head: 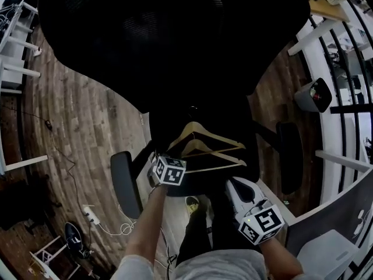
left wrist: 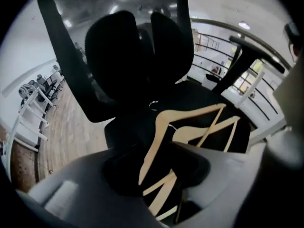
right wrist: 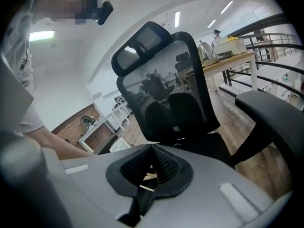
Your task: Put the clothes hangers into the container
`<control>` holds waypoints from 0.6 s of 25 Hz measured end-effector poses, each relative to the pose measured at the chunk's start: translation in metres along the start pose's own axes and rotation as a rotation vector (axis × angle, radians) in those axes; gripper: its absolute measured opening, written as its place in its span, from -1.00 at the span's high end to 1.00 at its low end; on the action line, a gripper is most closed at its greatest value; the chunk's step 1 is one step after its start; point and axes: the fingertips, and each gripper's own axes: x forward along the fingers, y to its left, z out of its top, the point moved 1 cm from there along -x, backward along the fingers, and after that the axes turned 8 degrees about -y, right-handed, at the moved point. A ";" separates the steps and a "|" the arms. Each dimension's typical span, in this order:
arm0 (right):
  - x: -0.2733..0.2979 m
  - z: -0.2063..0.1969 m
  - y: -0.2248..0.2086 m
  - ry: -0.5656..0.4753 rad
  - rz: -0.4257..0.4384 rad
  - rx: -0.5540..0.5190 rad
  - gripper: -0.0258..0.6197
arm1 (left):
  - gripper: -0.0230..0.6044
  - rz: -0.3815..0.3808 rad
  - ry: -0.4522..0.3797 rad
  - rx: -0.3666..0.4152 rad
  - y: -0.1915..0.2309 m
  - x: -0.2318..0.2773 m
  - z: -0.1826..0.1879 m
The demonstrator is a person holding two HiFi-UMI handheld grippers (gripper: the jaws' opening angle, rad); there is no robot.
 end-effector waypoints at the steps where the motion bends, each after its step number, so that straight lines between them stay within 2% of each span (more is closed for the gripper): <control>1: 0.003 -0.002 -0.004 0.008 0.000 0.007 0.92 | 0.42 -0.003 0.031 0.030 0.002 0.015 -0.008; 5: 0.012 -0.017 -0.020 0.048 -0.005 0.031 0.92 | 0.42 -0.042 0.139 0.160 0.001 0.059 -0.032; 7: 0.016 -0.025 -0.026 0.064 -0.005 0.045 0.92 | 0.43 -0.064 0.201 0.200 -0.004 0.074 -0.044; 11: 0.027 -0.035 -0.036 0.082 -0.015 0.083 0.92 | 0.42 -0.042 0.303 0.222 -0.006 0.097 -0.054; 15: 0.033 -0.045 -0.039 0.095 -0.005 0.119 0.92 | 0.42 -0.071 0.360 0.232 -0.004 0.107 -0.056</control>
